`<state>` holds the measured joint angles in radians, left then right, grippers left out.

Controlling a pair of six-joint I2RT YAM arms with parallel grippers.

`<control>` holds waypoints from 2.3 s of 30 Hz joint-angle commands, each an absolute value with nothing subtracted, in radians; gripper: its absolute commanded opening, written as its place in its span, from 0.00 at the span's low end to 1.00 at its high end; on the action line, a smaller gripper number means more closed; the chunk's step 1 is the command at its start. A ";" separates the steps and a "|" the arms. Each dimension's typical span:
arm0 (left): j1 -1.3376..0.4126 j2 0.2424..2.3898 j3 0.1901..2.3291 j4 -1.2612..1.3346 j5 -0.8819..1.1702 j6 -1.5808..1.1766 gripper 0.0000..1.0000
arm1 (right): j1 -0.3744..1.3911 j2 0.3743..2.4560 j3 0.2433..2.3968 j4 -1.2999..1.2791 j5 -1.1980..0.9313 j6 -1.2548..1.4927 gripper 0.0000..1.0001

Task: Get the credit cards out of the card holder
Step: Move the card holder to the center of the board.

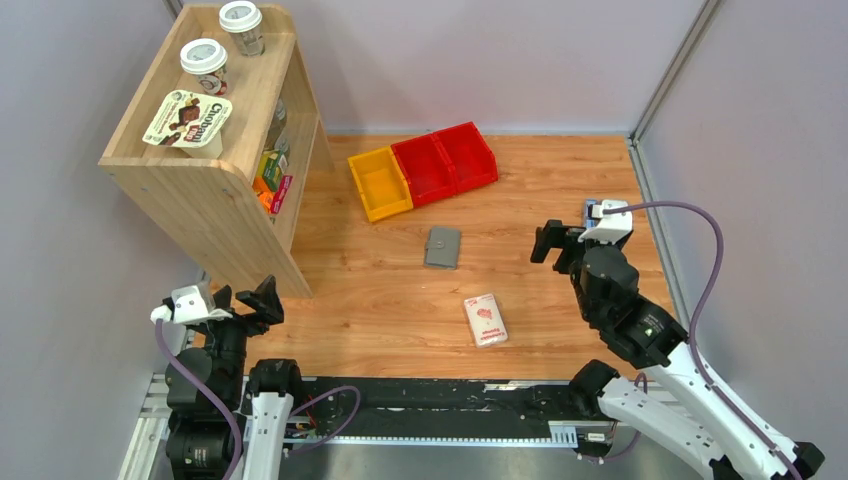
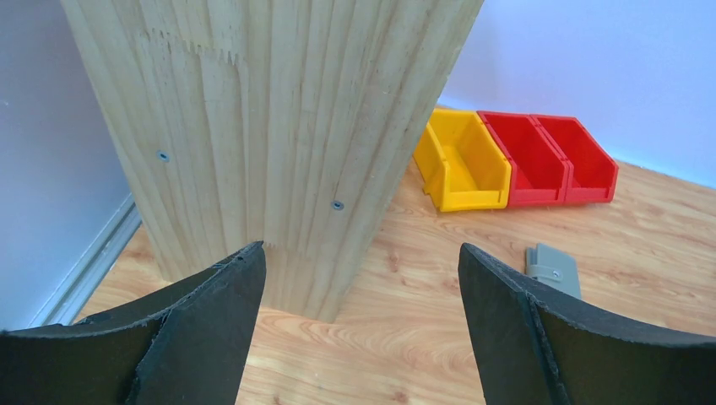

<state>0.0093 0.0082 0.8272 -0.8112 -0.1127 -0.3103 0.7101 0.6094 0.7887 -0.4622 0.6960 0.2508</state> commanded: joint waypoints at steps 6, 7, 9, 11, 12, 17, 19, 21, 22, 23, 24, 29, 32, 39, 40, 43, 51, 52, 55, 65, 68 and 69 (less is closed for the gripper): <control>0.017 -0.032 0.856 -0.818 -0.130 -0.336 0.91 | 0.710 0.727 0.827 -0.383 0.514 0.279 1.00; 0.017 -0.029 0.856 -0.818 -0.124 -0.340 0.91 | 0.710 0.756 0.830 -0.383 0.471 0.281 1.00; 0.017 -0.008 0.861 -0.821 -0.098 -0.356 0.90 | 0.710 0.808 0.827 -0.371 0.382 0.294 1.00; 0.017 0.053 0.877 -0.851 -0.091 -0.391 0.88 | 0.710 0.865 0.816 -0.347 0.318 0.328 1.00; 0.017 0.069 0.894 -0.876 -0.066 -0.385 0.88 | 0.709 0.896 0.815 -0.338 0.296 0.345 1.00; 0.015 0.158 0.951 -0.931 -0.018 -0.376 0.88 | 0.701 1.073 0.851 -0.302 0.249 0.413 1.00; 0.017 0.182 0.966 -0.936 0.017 -0.377 0.88 | 0.695 1.168 0.885 -0.293 0.197 0.442 1.00; 0.017 0.222 0.982 -0.960 0.061 -0.379 0.89 | 0.689 1.268 0.922 -0.290 0.173 0.480 1.00; 0.017 0.236 0.997 -0.969 0.095 -0.377 0.89 | 0.680 1.326 0.952 -0.291 0.151 0.498 0.99; 0.017 0.274 1.012 -0.988 0.121 -0.368 0.89 | 0.666 1.383 0.974 -0.291 0.118 0.524 0.97; 0.017 0.288 1.019 -1.000 0.161 -0.365 0.89 | 0.655 1.428 0.998 -0.290 0.092 0.546 0.95; 0.018 0.365 1.046 -1.023 0.265 -0.377 0.89 | 0.604 1.669 1.109 -0.285 0.031 0.633 0.85; 0.017 0.380 1.045 -1.022 0.314 -0.402 0.89 | 0.586 1.759 1.146 -0.287 0.021 0.687 0.79; 0.017 0.394 1.006 -1.000 0.383 -0.445 0.89 | 0.569 1.865 1.141 -0.216 -0.064 0.742 0.66; 0.017 0.400 1.005 -0.997 0.388 -0.449 0.89 | 0.569 1.874 1.134 -0.210 -0.075 0.744 0.64; 0.017 0.419 0.989 -0.980 0.408 -0.465 0.89 | 0.560 1.893 1.118 -0.180 -0.116 0.738 0.56; 0.015 0.457 0.925 -0.933 0.439 -0.486 0.89 | 0.555 1.904 1.094 -0.161 -0.212 0.675 0.15; 0.012 0.456 0.917 -0.924 0.436 -0.491 0.89 | 0.554 1.899 1.088 -0.161 -0.225 0.667 0.10; -0.026 0.466 0.905 -0.916 0.416 -0.506 0.89 | 0.555 1.875 1.060 -0.158 -0.262 0.647 0.00; -0.715 0.714 0.929 -0.825 -0.177 -0.644 0.89 | 0.578 1.793 0.956 -0.189 -0.293 0.617 0.00; -0.894 0.880 1.001 -0.836 -0.423 -0.678 0.91 | 0.578 1.764 0.942 -0.204 -0.276 0.614 0.00; -0.916 0.956 1.026 -0.836 -0.437 -0.698 0.91 | 0.580 1.750 0.940 -0.213 -0.270 0.611 0.00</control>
<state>-0.7887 0.7666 0.9279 -0.8791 -0.1013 -0.6132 0.5716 1.7943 0.9726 -0.1200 -0.3061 0.6571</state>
